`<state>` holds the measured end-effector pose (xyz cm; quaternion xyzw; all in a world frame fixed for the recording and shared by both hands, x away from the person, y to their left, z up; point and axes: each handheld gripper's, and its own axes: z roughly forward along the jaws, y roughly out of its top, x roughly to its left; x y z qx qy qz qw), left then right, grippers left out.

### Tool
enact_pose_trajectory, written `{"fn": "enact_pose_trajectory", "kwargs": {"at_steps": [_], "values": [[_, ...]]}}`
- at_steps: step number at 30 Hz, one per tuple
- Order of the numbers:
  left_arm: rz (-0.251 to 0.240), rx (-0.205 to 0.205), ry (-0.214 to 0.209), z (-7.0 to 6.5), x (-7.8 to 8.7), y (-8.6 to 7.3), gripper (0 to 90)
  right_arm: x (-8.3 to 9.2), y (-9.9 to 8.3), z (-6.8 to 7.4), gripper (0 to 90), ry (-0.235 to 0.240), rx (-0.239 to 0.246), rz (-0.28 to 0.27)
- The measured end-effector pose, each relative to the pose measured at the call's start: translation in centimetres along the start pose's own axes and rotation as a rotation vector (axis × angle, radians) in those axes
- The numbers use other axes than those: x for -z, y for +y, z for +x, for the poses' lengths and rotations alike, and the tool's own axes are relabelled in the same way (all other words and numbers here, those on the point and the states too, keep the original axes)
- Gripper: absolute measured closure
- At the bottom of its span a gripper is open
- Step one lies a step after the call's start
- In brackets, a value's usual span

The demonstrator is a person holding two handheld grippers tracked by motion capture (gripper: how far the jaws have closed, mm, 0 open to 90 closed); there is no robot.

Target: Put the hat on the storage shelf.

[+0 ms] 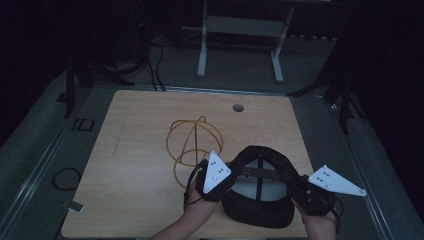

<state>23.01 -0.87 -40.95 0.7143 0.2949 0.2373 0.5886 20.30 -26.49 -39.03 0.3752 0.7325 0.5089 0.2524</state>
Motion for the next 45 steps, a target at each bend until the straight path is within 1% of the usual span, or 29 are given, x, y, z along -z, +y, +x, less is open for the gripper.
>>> {"fn": "enact_pose_trajectory", "kwargs": {"at_steps": [3, 5, 10, 12, 13, 14, 17, 18, 19, 20, 21, 22, 23, 24, 26, 28, 31, 32, 33, 34, 36, 38, 39, 40, 41, 42, 43, 44, 45], "values": [[-0.001, 0.003, 0.005, 0.0, -0.4, 0.4, 89.8, 0.1, -0.5, -0.3, 88.6, -0.001, -0.015, 0.003], [0.003, 0.016, -0.007, 0.0, -0.7, 0.5, 90.0, 0.2, -0.9, -0.5, 88.4, -0.003, -0.024, 0.005], [0.011, 0.002, -0.010, 0.0, -1.1, 0.5, 90.0, 0.4, -1.2, -0.7, 88.0, -0.006, -0.021, 0.012], [0.012, -0.003, -0.009, 0.0, -1.2, 0.5, 90.0, 0.4, -1.4, -0.8, 85.9, -0.001, -0.022, 0.021], [0.013, 0.001, -0.006, 0.1, -1.3, 0.5, 90.0, 0.4, -1.5, -0.9, 83.9, 0.004, -0.016, 0.027], [0.012, 0.006, -0.010, 0.2, -1.3, 0.6, 90.0, 0.4, -1.7, -1.0, 77.9, 0.019, -0.024, 0.035], [0.001, -0.001, -0.008, 0.4, -1.4, 1.0, 90.0, 0.6, -2.1, -1.2, 67.7, 0.042, -0.025, 0.047], [0.001, -0.001, -0.008, 0.4, -1.4, 1.0, 90.0, 0.6, -2.1, -1.2, 67.7, 0.042, -0.025, 0.047], [-0.001, -0.005, -0.007, 0.5, -1.4, 1.1, 90.0, 0.6, -2.2, -1.3, 62.6, 0.069, -0.026, 0.048], [-0.004, -0.011, -0.009, 0.5, -1.3, 1.2, 90.0, 1.1, -2.6, -1.5, 53.9, 0.113, -0.026, 0.033], [-0.005, -0.013, -0.006, 0.5, -1.3, 1.2, 90.0, 1.1, -2.6, -1.5, 53.9, 0.113, -0.026, 0.033], [-0.008, -0.016, 0.000, 0.4, -1.2, 1.2, 90.0, 1.3, -2.9, -1.8, 47.9, 0.125, -0.021, 0.040], [-0.013, -0.021, 0.000, 0.3, -1.2, 1.2, 90.0, 1.3, -2.9, -1.8, 47.9, 0.125, -0.021, 0.040], [-0.023, -0.024, -0.001, 0.2, -1.1, 1.1, 90.0, 1.5, -3.4, -2.1, 40.9, 0.136, -0.026, 0.061], [-0.035, -0.038, -0.009, 0.0, -1.1, 1.1, 90.0, 1.6, -3.6, -2.1, 39.8, 0.144, -0.030, 0.069], [-0.034, -0.044, -0.012, -0.1, -1.1, 1.1, 90.0, 2.1, -4.5, -2.5, 35.1, 0.185, -0.039, 0.089], [-0.036, -0.039, -0.005, 0.0, -1.0, 1.1, 90.0, 3.1, -5.3, -2.9, 36.1, 0.219, -0.020, 0.124], [-0.038, -0.036, -0.001, 0.0, -0.9, 1.1, 90.0, 3.1, -5.3, -2.9, 36.1, 0.219, -0.020, 0.124], [-0.043, -0.027, -0.007, 0.0, -0.8, 1.1, 90.0, 3.4, -5.5, -3.2, 36.3, 0.251, -0.007, 0.138], [-0.044, -0.025, -0.019, 0.1, -0.7, 1.0, 90.0, 3.9, -5.7, -3.4, 37.9, 0.282, -0.003, 0.136], [-0.048, -0.024, -0.027, 0.0, -0.5, 0.9, 90.0, 5.1, -6.0, -4.3, 39.8, 0.311, -0.006, 0.117], [-0.048, -0.024, -0.027, 0.0, -0.5, 0.9, 90.0, 5.4, -6.0, -4.5, 39.8, 0.310, -0.001, 0.113], [-0.058, -0.055, -0.059, -0.1, -0.4, 0.7, 90.0, 6.5, -5.7, -5.6, 43.7, 0.246, 0.033, 0.104], [-0.058, -0.055, -0.059, -0.1, -0.4, 0.7, 90.0, 6.7, -5.5, -5.9, 45.0, 0.225, 0.046, 0.108], [-0.061, -0.062, -0.078, 0.0, -0.4, 0.7, 90.0, 6.7, -5.4, -6.3, 45.6, 0.206, 0.064, 0.119], [-0.075, -0.082, -0.110, 0.2, -0.2, 0.6, 90.0, 6.7, -5.3, -6.5, 45.8, 0.190, 0.086, 0.127], [-0.078, -0.085, -0.138, 0.3, -0.2, 0.6, 90.0, 6.6, -5.1, -6.8, 46.4, 0.182, 0.107, 0.130], [-0.078, -0.085, -0.138, 0.3, -0.2, 0.6, 90.0, 6.5, -5.0, -7.0, 47.3, 0.180, 0.120, 0.133], [-0.083, -0.087, -0.165, 0.5, -0.1, 0.6, 90.0, 6.4, -4.8, -7.2, 48.5, 0.187, 0.129, 0.133]]}}
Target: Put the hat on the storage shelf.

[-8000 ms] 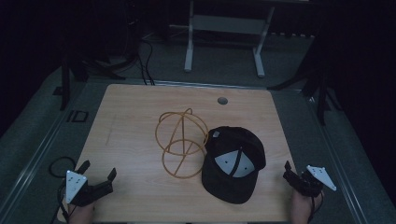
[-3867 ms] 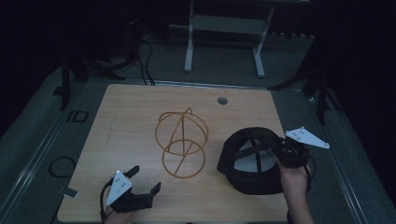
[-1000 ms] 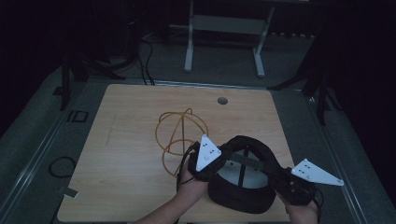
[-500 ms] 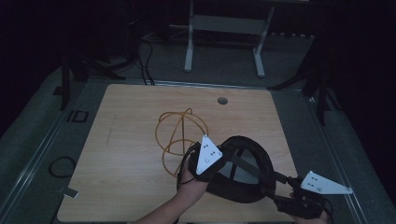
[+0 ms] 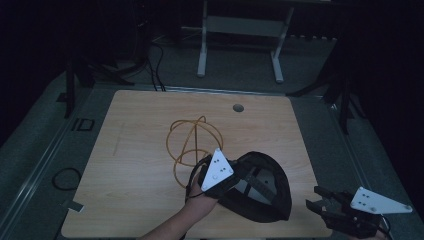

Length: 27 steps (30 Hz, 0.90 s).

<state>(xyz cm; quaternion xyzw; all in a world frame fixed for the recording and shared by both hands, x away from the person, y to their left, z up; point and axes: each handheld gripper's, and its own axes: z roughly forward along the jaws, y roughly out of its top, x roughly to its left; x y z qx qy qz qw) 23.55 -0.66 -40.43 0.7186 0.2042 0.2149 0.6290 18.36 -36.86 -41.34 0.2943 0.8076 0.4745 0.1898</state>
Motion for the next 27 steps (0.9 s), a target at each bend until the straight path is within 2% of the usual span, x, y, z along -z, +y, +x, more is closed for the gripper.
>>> {"fn": "enact_pose_trajectory", "kwargs": {"at_steps": [2, 4, 5, 6, 7, 8, 9, 10, 11, 12, 14, 15, 16, 17, 19, 22, 27], "values": [[-0.012, 0.001, -0.069, 0.5, 0.2, -0.2, 90.0, -0.1, 0.4, -0.3, 49.4, 0.017, 0.027, -0.012], [-0.011, -0.007, -0.082, 0.6, 0.2, -0.3, 90.0, -0.2, 0.7, -0.5, 49.7, 0.032, 0.038, -0.021], [-0.023, -0.009, -0.144, 0.8, 0.4, -0.4, 90.0, -0.5, 1.2, -0.5, 50.3, 0.048, 0.071, -0.035], [-0.023, -0.009, -0.144, 0.8, 0.4, -0.4, 90.0, -0.5, 1.2, -0.5, 50.3, 0.048, 0.071, -0.035], [-0.020, -0.015, -0.159, 0.9, 0.4, -0.5, 90.0, -0.8, 1.8, -0.5, 50.4, 0.081, 0.093, -0.061], [-0.021, -0.019, -0.192, 1.0, 0.5, -0.5, 90.0, -0.8, 1.8, -0.5, 50.4, 0.081, 0.093, -0.061], [-0.035, -0.032, -0.221, 1.0, 0.6, -0.5, 90.0, -1.1, 2.4, -0.2, 51.0, 0.101, 0.122, -0.070], [-0.038, -0.043, -0.281, 1.0, 0.7, -0.5, 89.9, -1.2, 2.7, -0.1, 50.9, 0.120, 0.129, -0.079], [-0.049, -0.058, -0.300, 1.0, 0.8, -0.5, 89.9, -1.4, 3.0, 0.2, 50.8, 0.142, 0.139, -0.085], [-0.049, -0.058, -0.300, 1.0, 0.8, -0.5, 89.9, -1.4, 3.0, 0.2, 50.8, 0.142, 0.139, -0.085], [-0.048, -0.077, -0.351, 1.0, 0.9, -0.4, 89.9, -2.0, 3.8, 1.1, 50.3, 0.197, 0.202, -0.088], [-0.048, -0.077, -0.351, 1.0, 0.9, -0.4, 89.9, -2.2, 4.1, 1.4, 49.8, 0.219, 0.221, -0.089], [-0.047, -0.075, -0.385, 1.0, 0.8, -0.4, 89.9, -2.4, 4.4, 1.8, 49.8, 0.239, 0.242, -0.091], [-0.047, -0.075, -0.385, 1.0, 0.8, -0.4, 89.9, -2.5, 4.6, 2.1, 49.0, 0.255, 0.260, -0.095], [-0.052, -0.064, -0.421, 1.1, 0.8, -0.3, 89.9, -2.9, 5.2, 2.6, 47.8, 0.291, 0.276, -0.096], [-0.056, -0.053, -0.435, 1.2, 0.8, -0.2, 89.9, -3.7, 5.7, 2.9, 47.6, 0.337, 0.298, -0.081], [-0.076, -0.037, -0.450, 1.4, 0.9, -0.1, 89.9, -4.7, 6.1, 3.5, 47.0, 0.353, 0.318, -0.077]]}}
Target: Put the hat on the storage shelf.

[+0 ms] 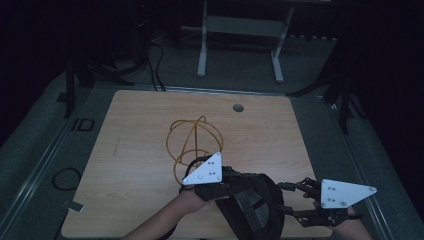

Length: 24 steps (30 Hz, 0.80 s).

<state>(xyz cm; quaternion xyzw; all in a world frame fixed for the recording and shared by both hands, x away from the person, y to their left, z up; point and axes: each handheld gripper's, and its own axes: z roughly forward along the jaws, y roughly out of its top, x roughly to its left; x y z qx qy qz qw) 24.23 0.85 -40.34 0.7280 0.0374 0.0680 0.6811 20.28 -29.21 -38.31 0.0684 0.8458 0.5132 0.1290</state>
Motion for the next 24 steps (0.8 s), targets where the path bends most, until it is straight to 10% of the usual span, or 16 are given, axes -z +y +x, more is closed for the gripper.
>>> {"fn": "enact_pose_trajectory", "kwargs": {"at_steps": [8, 12, 24], "values": [[-0.027, -0.001, -0.006, 0.0, 0.2, 0.1, 89.9, -0.9, 0.4, 0.2, 57.4, 0.010, 0.017, 0.020], [-0.045, 0.017, 0.004, 0.3, 0.4, 0.1, 89.8, -0.7, 0.8, 0.5, 84.0, -0.013, 0.029, 0.007], [-0.011, -0.007, 0.071, 0.3, 0.5, 0.3, 83.9, 0.2, 1.4, 0.3, 87.3, -0.017, 0.000, -0.029]]}}
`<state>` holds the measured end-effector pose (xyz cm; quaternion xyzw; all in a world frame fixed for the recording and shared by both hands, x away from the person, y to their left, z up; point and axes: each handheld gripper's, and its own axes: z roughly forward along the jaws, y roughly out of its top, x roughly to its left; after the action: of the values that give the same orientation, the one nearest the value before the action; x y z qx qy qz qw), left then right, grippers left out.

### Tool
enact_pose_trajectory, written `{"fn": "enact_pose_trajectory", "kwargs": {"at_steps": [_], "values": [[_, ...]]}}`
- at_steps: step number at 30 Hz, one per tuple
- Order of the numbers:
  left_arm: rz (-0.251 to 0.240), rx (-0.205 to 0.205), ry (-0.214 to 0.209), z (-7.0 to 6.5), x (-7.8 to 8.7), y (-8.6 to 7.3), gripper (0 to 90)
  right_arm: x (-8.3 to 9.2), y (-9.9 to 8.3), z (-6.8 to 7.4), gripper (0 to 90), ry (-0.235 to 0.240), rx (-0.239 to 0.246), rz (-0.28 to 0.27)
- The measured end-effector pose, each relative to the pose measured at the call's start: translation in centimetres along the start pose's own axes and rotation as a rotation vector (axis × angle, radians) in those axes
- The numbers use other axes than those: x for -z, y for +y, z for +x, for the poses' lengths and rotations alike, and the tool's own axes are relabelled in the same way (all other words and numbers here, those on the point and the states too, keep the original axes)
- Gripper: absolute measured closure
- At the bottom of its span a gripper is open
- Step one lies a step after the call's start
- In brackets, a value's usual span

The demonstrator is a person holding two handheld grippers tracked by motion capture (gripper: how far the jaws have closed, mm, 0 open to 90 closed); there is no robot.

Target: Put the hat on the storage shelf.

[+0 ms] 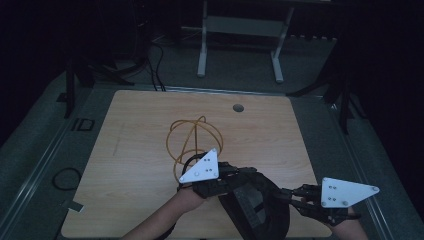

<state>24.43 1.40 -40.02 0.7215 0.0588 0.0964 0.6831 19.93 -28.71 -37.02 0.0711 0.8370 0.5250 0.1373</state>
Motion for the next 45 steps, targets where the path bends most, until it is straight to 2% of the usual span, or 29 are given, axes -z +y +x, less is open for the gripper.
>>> {"fn": "enact_pose_trajectory", "kwargs": {"at_steps": [2, 6, 7, 9, 14, 19, 22, 26, 29, 31, 34, 36, 38, 41, 45], "values": [[0.013, -0.006, 0.004, -0.1, 0.1, 0.2, 82.4, 0.1, 0.0, -0.1, 87.3, 0.001, 0.000, -0.004], [0.046, 0.001, 0.002, -0.1, 0.3, 0.5, 72.5, 0.8, 0.1, -0.3, 87.4, -0.007, -0.014, -0.030], [0.054, 0.005, 0.007, -0.1, 0.4, 0.6, 67.4, 1.1, 0.1, -0.4, 87.4, -0.017, -0.016, -0.037], [0.065, 0.004, 0.029, -0.1, 0.6, 0.6, 67.3, 1.2, 0.1, -0.5, 87.4, -0.027, -0.020, -0.040], [0.104, -0.011, 0.062, -0.2, 1.1, 0.8, 55.9, 1.9, -0.2, -1.1, 87.4, -0.068, -0.059, -0.057], [0.141, -0.003, 0.098, 0.0, 1.9, 0.5, 55.2, 2.4, 0.0, -1.5, 87.3, -0.101, -0.067, -0.073], [0.142, 0.004, 0.109, 0.1, 2.4, 0.5, 55.1, 2.6, 0.1, -1.8, 87.4, -0.116, -0.074, -0.082], [0.160, -0.008, 0.135, -0.1, 3.6, 0.3, 55.0, 2.9, 0.4, -2.3, 87.3, -0.141, -0.094, -0.099], [0.181, -0.010, 0.144, -0.3, 4.6, -0.3, 55.0, 3.1, 0.7, -2.9, 87.3, -0.173, -0.110, -0.112], [0.193, -0.001, 0.150, -0.4, 5.3, -0.8, 55.0, 3.1, 1.1, -3.4, 87.3, -0.206, -0.122, -0.115], [0.210, 0.009, 0.158, -0.5, 6.4, -1.8, 54.9, 3.0, 1.3, -3.8, 87.3, -0.221, -0.126, -0.115], [0.218, 0.018, 0.159, -0.6, 7.2, -2.4, 54.9, 2.9, 1.7, -4.3, 87.3, -0.252, -0.136, -0.106], [0.226, 0.028, 0.171, -0.6, 8.0, -3.0, 54.5, 2.6, 2.3, -5.1, 87.3, -0.286, -0.141, -0.105], [0.220, 0.039, 0.188, -0.8, 9.2, -3.8, 54.2, 2.4, 2.8, -5.5, 87.3, -0.307, -0.138, -0.099], [0.216, 0.053, 0.231, -0.7, 10.9, -5.2, 49.9, 1.6, 3.9, -6.5, 87.3, -0.330, -0.135, -0.096]]}}
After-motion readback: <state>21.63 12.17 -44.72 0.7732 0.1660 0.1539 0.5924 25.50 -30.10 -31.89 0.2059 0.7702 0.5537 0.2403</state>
